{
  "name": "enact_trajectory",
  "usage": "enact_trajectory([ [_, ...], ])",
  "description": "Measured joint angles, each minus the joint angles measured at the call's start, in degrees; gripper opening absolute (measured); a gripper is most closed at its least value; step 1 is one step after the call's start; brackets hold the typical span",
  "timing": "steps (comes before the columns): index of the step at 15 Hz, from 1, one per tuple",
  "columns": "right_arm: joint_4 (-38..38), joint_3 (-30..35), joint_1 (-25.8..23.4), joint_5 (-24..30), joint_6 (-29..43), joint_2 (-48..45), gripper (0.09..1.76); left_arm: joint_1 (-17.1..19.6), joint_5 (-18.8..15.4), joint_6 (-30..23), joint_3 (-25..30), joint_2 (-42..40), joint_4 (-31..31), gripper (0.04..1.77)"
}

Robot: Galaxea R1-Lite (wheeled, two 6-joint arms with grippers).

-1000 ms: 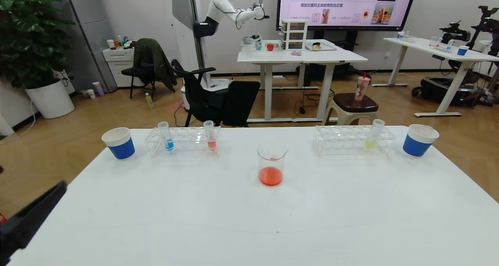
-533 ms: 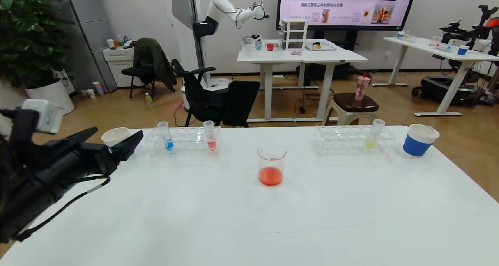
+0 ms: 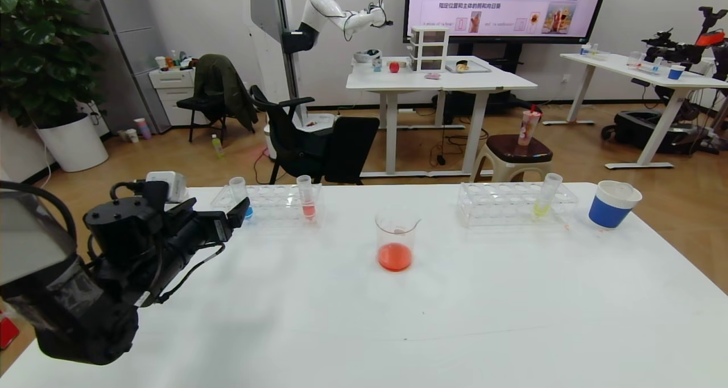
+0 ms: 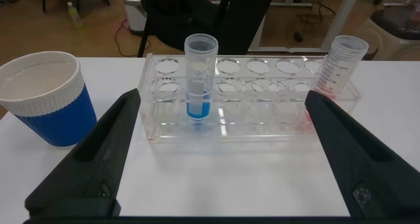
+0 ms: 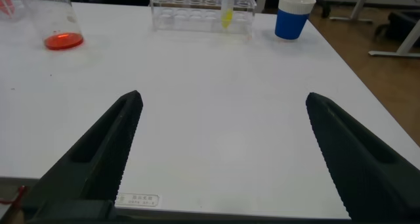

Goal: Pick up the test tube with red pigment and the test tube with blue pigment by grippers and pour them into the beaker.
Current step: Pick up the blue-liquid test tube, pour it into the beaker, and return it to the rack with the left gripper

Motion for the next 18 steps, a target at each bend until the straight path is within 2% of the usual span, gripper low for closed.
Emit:
enact_trajectory([
  [4, 0.0, 0.0, 0.0, 0.0, 0.0, 0.0, 1.74, 0.1, 0.1, 0.0, -5.1, 5.3, 0.1, 1.75],
  [7, 0.0, 0.0, 0.0, 0.0, 0.0, 0.0, 1.74, 0.1, 1.4, 0.5, -11.2, 8.8, 0.8, 1.75],
  [12, 0.0, 0.0, 0.0, 0.0, 0.0, 0.0, 1.74, 0.0, 2.4, 1.9, -21.3, 13.8, 5.7, 1.75],
  [18, 0.0, 0.0, 0.0, 0.0, 0.0, 0.0, 1.74, -0.1, 2.5, 1.4, -24.9, 16.8, 5.9, 1.75],
])
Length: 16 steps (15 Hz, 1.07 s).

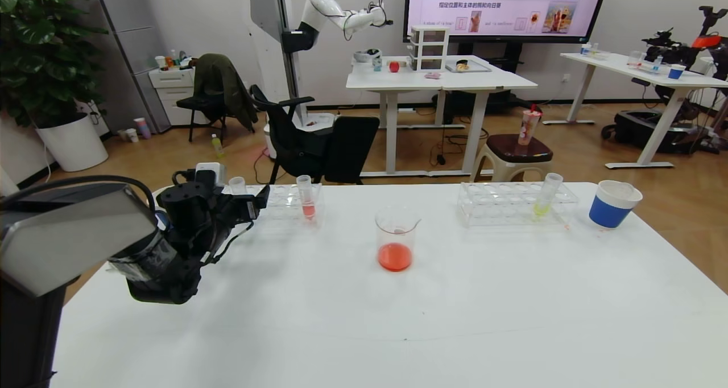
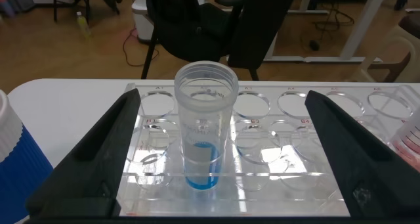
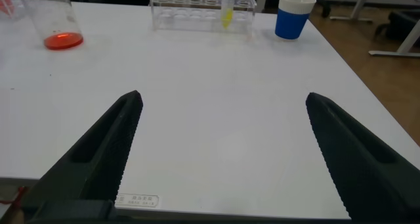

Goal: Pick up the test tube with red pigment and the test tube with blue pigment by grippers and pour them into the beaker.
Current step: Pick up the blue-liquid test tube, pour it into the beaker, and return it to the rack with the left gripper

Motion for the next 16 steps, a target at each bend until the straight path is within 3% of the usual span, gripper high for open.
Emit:
enact_trajectory([
  [5, 0.0, 0.0, 0.0, 0.0, 0.0, 0.0, 1.74, 0.5, 0.0, -0.2, -1.3, 1.2, -0.1, 1.74],
  [6, 0.0, 0.0, 0.0, 0.0, 0.0, 0.0, 1.74, 0.5, 0.0, -0.2, -1.5, 1.3, -0.1, 1.64],
  [7, 0.0, 0.0, 0.0, 0.0, 0.0, 0.0, 1.74, 0.4, 0.0, -0.2, -1.8, 1.4, -0.2, 1.35],
  [9, 0.0, 0.0, 0.0, 0.0, 0.0, 0.0, 1.74, 0.3, 0.3, -0.2, -2.3, 1.5, -0.2, 0.51],
  [10, 0.0, 0.0, 0.0, 0.0, 0.0, 0.0, 1.74, 0.3, 0.1, -0.2, -2.5, 1.5, -0.2, 0.33],
  [11, 0.0, 0.0, -0.1, 0.0, 0.0, 0.0, 1.74, 0.1, 0.2, 0.0, -2.8, 1.5, -0.1, 0.38],
  [12, 0.0, 0.0, 0.0, 0.0, 0.0, 0.0, 1.74, 0.2, 0.1, 0.0, -3.0, 1.5, -0.1, 0.53],
  [16, 0.0, 0.0, 0.0, 0.0, 0.0, 0.0, 1.74, 0.0, 0.1, 0.2, -3.6, -0.3, 1.2, 0.51],
])
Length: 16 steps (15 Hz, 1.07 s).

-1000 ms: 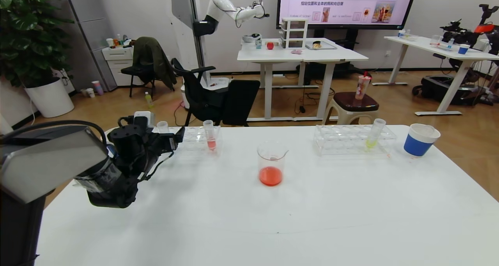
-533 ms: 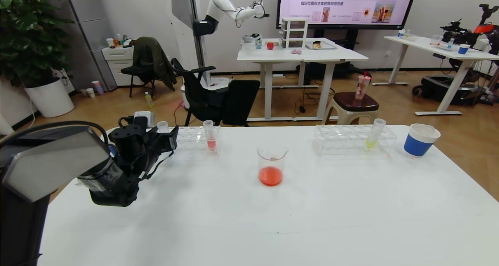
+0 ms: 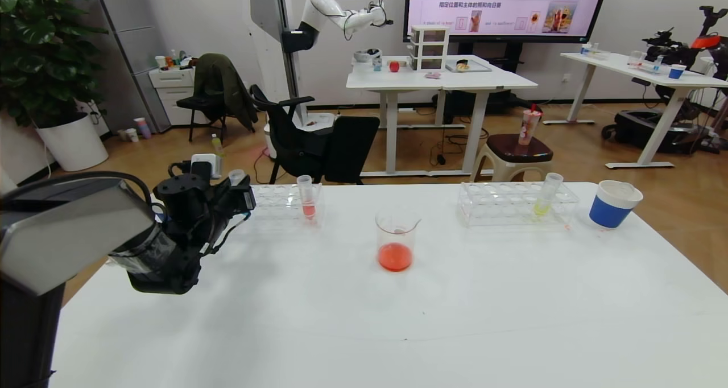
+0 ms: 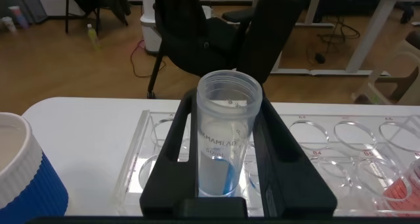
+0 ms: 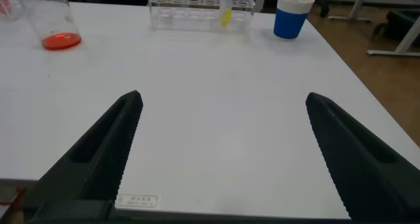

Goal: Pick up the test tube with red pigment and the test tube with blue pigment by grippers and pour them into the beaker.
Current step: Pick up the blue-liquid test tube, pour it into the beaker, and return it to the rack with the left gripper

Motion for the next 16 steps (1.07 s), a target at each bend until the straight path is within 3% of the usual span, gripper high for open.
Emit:
enact_trajectory([
  [5, 0.0, 0.0, 0.0, 0.0, 0.0, 0.0, 1.74, -0.1, -0.1, 0.0, -3.0, -7.0, 10.4, 0.51],
  [9, 0.0, 0.0, 0.0, 0.0, 0.0, 0.0, 1.74, -1.0, 0.4, 0.3, -3.5, -11.7, 13.2, 0.51],
  [12, 0.0, 0.0, 0.0, 0.0, 0.0, 0.0, 1.74, -4.8, 0.9, 1.5, -3.0, -15.7, 16.5, 0.51],
  [16, 0.0, 0.0, 0.0, 0.0, 0.0, 0.0, 1.74, -13.0, 0.1, 9.3, -7.1, -18.8, 17.6, 0.51],
])
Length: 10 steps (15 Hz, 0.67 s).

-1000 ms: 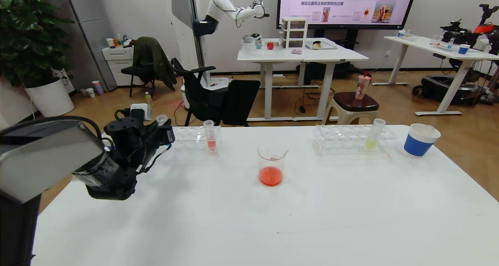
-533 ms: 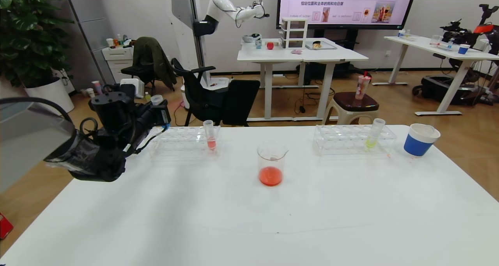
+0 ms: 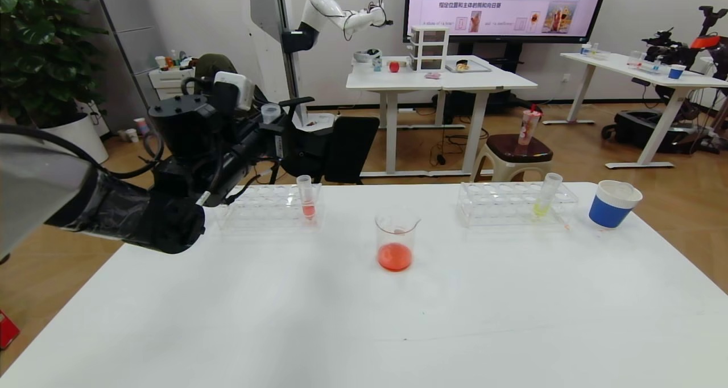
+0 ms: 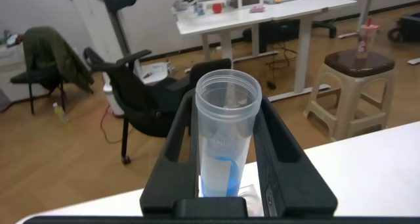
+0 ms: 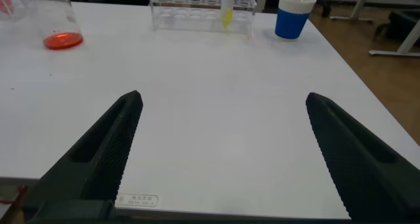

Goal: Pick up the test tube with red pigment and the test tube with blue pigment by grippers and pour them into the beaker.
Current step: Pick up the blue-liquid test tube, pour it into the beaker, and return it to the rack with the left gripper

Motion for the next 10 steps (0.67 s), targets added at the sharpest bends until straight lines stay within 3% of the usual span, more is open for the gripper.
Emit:
enact_trajectory([
  [5, 0.0, 0.0, 0.0, 0.0, 0.0, 0.0, 1.74, -11.2, -5.9, 10.3, -2.0, 0.7, -0.5, 0.51],
  [10, 0.0, 0.0, 0.0, 0.0, 0.0, 0.0, 1.74, -17.0, -12.9, 21.3, 1.8, 3.3, -5.1, 0.51],
])
